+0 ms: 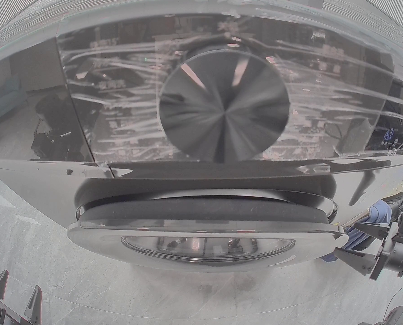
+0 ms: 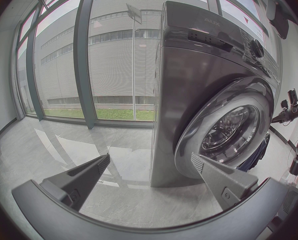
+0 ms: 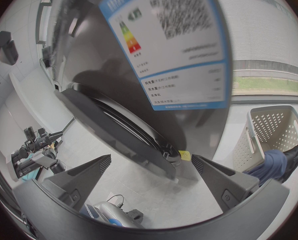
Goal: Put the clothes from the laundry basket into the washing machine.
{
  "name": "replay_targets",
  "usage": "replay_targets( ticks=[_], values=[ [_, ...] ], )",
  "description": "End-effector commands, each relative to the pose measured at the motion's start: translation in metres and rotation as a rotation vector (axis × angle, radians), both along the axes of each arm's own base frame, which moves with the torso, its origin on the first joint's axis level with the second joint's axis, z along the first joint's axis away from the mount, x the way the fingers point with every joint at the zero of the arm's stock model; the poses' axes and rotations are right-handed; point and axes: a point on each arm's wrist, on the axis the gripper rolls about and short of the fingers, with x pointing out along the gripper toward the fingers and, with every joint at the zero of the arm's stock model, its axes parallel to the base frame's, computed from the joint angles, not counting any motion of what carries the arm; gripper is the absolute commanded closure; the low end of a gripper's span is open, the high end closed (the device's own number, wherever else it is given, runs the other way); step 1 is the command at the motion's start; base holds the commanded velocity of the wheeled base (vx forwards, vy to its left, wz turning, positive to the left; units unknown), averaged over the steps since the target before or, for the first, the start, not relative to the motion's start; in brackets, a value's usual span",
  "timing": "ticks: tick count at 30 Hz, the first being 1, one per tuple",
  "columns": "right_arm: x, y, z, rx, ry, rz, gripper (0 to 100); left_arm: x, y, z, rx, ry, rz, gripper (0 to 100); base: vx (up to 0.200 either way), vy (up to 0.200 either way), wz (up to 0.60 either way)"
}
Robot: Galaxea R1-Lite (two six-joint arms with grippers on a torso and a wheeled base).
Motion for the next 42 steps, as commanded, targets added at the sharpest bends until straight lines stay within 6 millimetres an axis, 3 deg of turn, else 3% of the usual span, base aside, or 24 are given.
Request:
replay_targets(
  ticks=[1,9,19,23,30,42],
  values=[
    [0.026,0.029,-0.019,-0.041,0.140,0.025,0,0.000,0.000,-0.004,0.000,0.003,0.000,0,0.000,0.000,0.00],
    [0.026,0.041,-0.012,-0.026,0.130,0.060,0,0.000,0.000,-0.004,0.000,0.003,0.000,0,0.000,0.000,0.00],
    [0.007,0.031,-0.020,-0.033,0.127,0.107,0,0.000,0.000,-0.004,0.000,0.003,-0.001,0,-0.080,0.000,0.00],
    [0.012,0.033,-0.017,-0.029,0.118,0.097,0,0.000,0.000,-0.004,0.001,0.003,-0.001,0,-0.200,0.000,0.00],
    [0.027,0.039,-0.009,-0.024,0.111,0.078,0,0.000,0.000,-0.004,0.001,0.003,-0.001,0,0.000,0.000,0.00],
    [0.015,0.034,-0.026,-0.079,0.151,0.107,0,0.000,0.000,-0.004,0.001,0.005,-0.003,0,0.000,0.000,0.00]
  ],
)
